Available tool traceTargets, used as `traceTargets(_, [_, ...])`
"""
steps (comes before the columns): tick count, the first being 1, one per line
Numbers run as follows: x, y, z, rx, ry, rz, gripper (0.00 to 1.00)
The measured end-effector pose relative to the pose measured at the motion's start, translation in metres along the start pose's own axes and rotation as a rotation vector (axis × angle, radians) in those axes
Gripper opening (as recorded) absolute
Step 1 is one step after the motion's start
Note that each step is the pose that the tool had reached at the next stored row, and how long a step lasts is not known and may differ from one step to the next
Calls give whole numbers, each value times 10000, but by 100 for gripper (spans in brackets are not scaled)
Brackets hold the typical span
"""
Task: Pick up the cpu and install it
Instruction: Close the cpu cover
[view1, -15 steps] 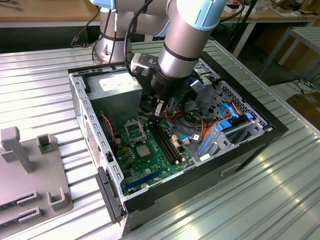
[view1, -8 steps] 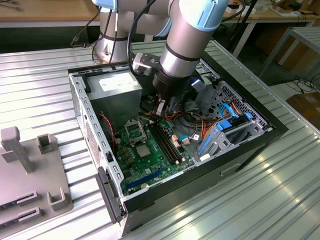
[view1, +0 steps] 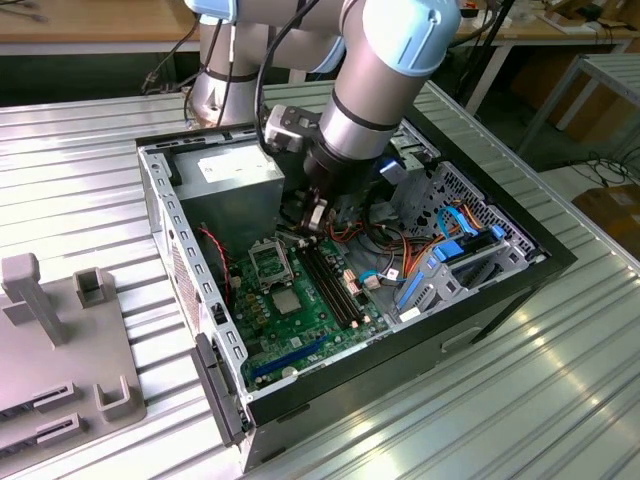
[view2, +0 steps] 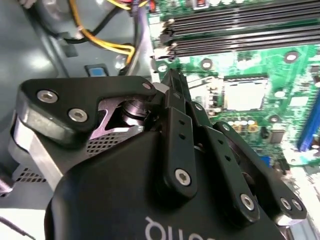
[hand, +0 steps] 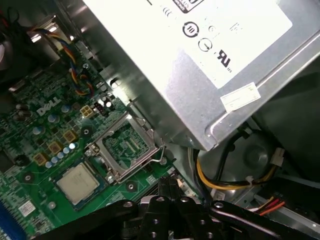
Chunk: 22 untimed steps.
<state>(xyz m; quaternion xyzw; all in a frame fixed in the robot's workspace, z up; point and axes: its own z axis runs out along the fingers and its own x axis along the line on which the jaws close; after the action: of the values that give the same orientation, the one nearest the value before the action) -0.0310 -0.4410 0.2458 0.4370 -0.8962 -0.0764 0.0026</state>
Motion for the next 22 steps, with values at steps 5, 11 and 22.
traceTargets(5, [4, -5, 32, -125, -87, -320, 11])
traceTargets(11, [9, -16, 112, -166, -81, -618, 11])
traceTargets(22, [26, -23, 253, -360, -345, -641, 11])
